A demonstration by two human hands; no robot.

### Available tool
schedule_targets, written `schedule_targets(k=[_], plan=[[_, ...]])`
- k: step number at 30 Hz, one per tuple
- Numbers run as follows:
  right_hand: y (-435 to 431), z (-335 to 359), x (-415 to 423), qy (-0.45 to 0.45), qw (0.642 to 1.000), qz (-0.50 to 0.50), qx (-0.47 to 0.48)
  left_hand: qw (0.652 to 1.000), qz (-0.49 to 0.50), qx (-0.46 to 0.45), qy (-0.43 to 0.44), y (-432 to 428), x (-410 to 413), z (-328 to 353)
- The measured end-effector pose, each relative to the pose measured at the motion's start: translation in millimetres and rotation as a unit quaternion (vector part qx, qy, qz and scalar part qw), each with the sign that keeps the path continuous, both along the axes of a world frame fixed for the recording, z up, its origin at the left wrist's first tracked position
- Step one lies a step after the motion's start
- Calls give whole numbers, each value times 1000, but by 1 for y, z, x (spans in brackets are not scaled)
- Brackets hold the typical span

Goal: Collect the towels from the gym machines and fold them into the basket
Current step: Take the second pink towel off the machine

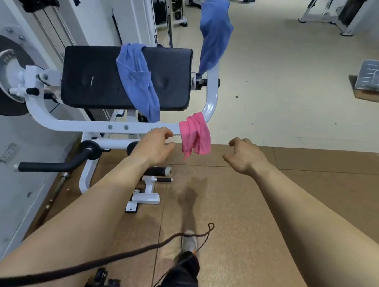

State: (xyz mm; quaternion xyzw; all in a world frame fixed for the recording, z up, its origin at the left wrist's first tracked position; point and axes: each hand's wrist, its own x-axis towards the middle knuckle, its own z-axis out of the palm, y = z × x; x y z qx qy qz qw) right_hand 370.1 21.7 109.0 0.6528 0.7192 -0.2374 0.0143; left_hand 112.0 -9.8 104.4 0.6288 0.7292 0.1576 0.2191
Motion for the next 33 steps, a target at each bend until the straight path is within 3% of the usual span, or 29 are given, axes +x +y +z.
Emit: schedule_targets(k=[13, 18, 26, 28, 33], plan=[[176, -61, -102, -15, 996, 77, -37, 987, 45, -141, -58, 167, -40, -109], [218, -103, -124, -98, 978, 181, 37, 989, 64, -130, -28, 202, -33, -144], [267, -143, -127, -149, 959, 221, 100, 991, 107, -85, 11, 228, -24, -182], [271, -145, -125, -123, 961, 227, 103, 992, 112, -56, -5, 227, -25, -184], [272, -135, -124, 43, 983, 176, 37, 988, 132, -37, -70, 228, -31, -175]])
